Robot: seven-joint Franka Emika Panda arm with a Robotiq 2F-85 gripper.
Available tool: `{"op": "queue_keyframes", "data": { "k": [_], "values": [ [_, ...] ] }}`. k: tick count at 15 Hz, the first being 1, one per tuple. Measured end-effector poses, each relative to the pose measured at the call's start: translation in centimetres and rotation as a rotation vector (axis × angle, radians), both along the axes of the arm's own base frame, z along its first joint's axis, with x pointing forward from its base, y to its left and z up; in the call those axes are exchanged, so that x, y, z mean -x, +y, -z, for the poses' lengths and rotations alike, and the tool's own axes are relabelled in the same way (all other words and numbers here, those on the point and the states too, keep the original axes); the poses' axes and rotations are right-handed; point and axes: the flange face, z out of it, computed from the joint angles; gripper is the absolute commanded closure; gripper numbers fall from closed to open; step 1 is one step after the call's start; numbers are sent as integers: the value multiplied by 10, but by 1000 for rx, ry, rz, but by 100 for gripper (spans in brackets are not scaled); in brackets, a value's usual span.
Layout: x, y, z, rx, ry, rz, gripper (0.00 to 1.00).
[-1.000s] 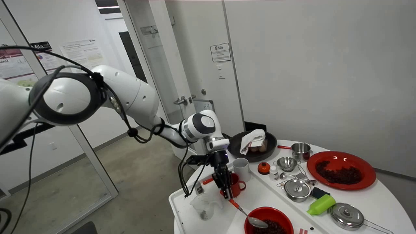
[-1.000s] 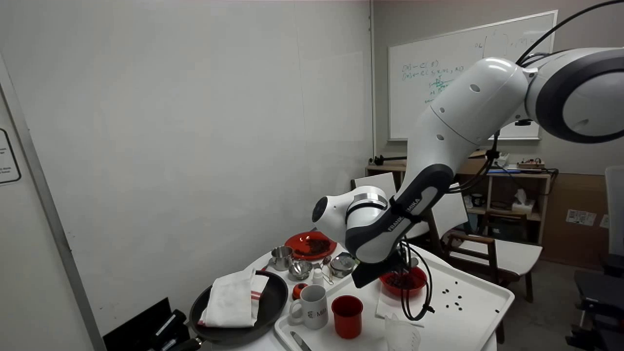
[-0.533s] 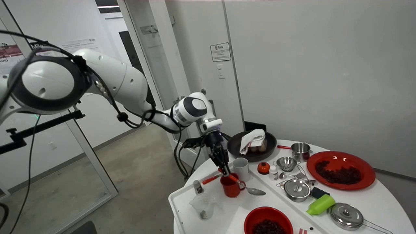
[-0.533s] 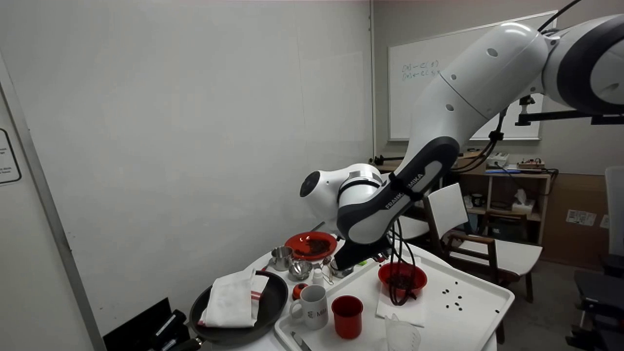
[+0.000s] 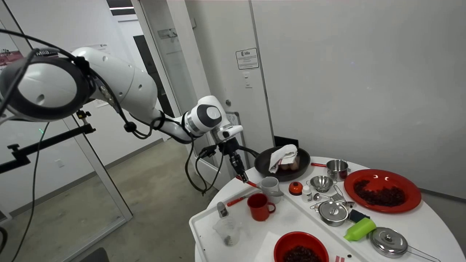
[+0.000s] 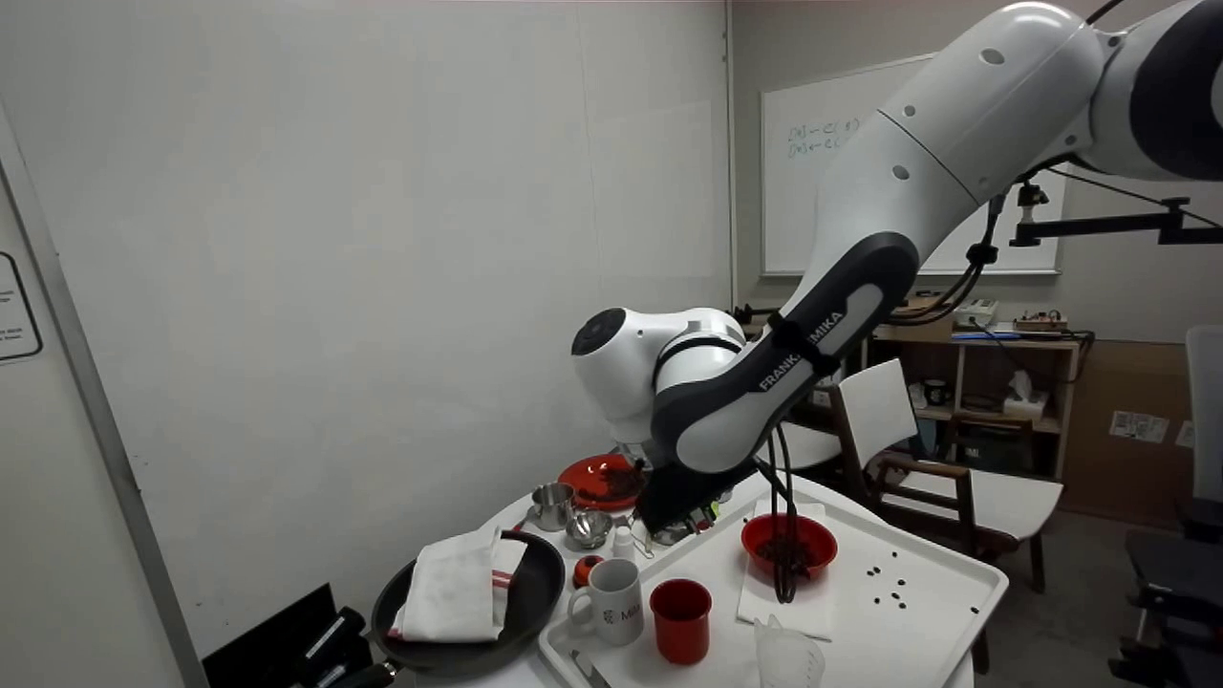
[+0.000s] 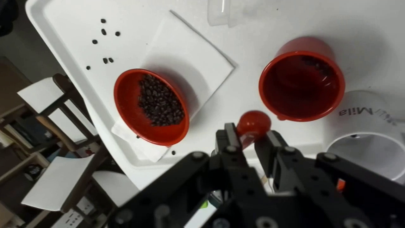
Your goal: Remove the spoon from the red bowl and put it in the red mug
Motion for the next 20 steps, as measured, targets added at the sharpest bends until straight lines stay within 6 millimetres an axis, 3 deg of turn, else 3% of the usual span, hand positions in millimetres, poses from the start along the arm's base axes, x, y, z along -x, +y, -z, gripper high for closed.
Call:
{"op": "queue_keyframes", "data": {
  "k": [12,20],
  "values": [
    [2,-31,6,-355,197,-191,90],
    [7,-18,-12,-427,273,-291,90]
  ]
}}
